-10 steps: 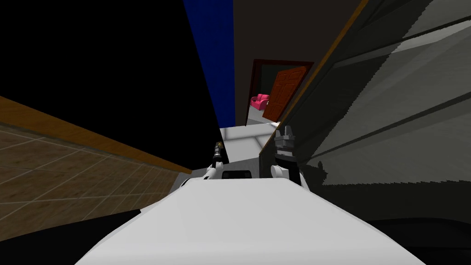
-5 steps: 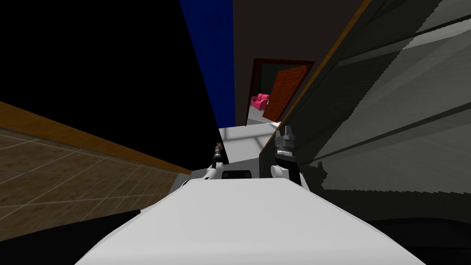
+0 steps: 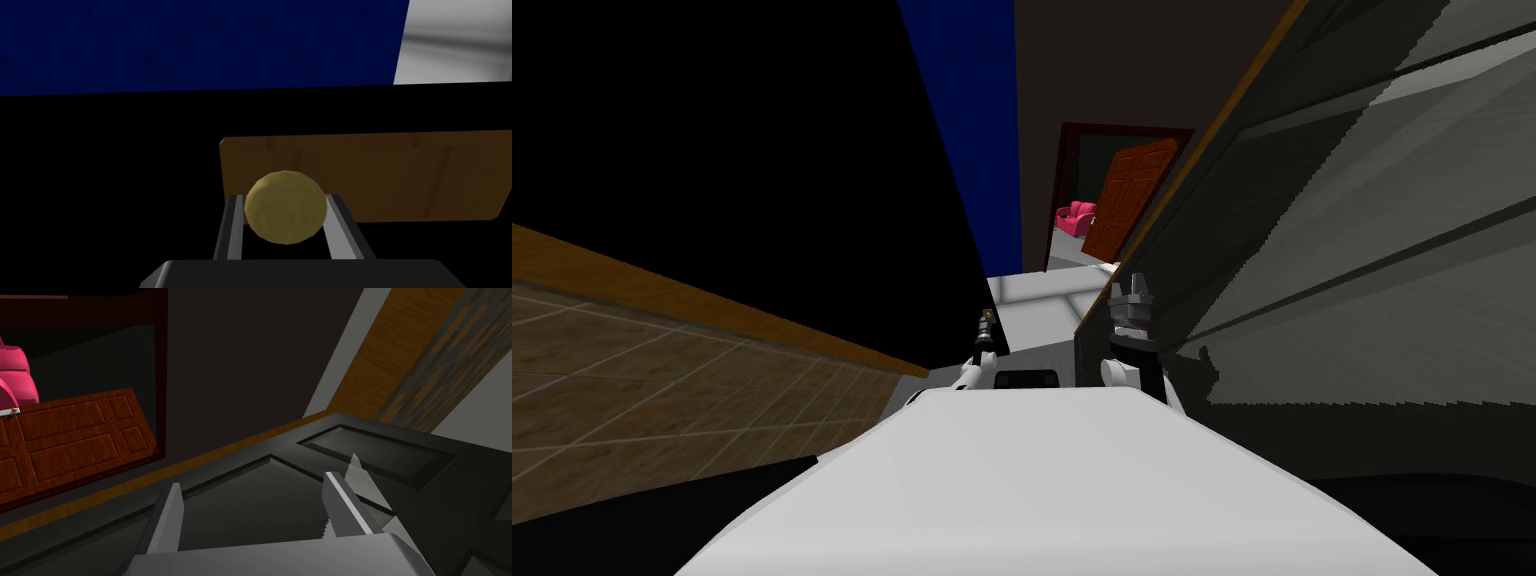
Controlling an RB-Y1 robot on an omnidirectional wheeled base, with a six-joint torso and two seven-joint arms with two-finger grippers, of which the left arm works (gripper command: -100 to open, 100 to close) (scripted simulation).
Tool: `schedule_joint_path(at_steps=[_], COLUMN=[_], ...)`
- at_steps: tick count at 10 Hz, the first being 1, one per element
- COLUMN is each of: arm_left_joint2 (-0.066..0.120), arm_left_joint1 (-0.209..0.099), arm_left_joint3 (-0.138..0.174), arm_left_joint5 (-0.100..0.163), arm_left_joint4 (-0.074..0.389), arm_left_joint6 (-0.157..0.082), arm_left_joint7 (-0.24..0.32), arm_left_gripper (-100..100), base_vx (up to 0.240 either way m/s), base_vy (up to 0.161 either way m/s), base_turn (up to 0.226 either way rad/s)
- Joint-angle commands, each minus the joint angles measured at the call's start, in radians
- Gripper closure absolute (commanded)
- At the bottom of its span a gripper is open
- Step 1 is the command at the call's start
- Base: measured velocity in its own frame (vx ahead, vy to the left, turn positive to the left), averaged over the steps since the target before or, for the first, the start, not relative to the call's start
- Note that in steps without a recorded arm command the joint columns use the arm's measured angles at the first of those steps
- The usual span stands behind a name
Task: Pull the door open
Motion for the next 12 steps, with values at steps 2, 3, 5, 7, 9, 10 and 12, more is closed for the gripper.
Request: schedule_joint_path(at_steps=[2,3,5,7,9,10,12], arm_left_joint2=[0.018,0.025,0.025,0.039,0.039,0.039,0.052], arm_left_joint1=[-0.001,-0.001,-0.001,-0.002,-0.002,-0.002,-0.017], arm_left_joint3=[-0.001,-0.004,-0.004,-0.009,-0.009,-0.009,-0.015], arm_left_joint5=[-0.001,-0.001,-0.001,-0.004,-0.004,-0.004,-0.006], arm_left_joint4=[0.015,0.015,0.015,0.015,-0.022,0.015,0.069], arm_left_joint6=[-0.003,-0.003,-0.003,-0.003,-0.003,-0.003,-0.003], arm_left_joint7=[0.006,0.01,0.01,0.017,0.017,0.017,0.026], arm_left_gripper=[100,100,100,100,100,100,100], base_vx=[-0.189,-0.206,-0.107,-0.05,-0.114,-0.008,-0.128], base_vy=[0.029,0.055,0.011,-0.008,0.014,0.011,0.015], base_turn=[-0.051,-0.067,-0.015,-0.023,-0.034,0.0,-0.035])
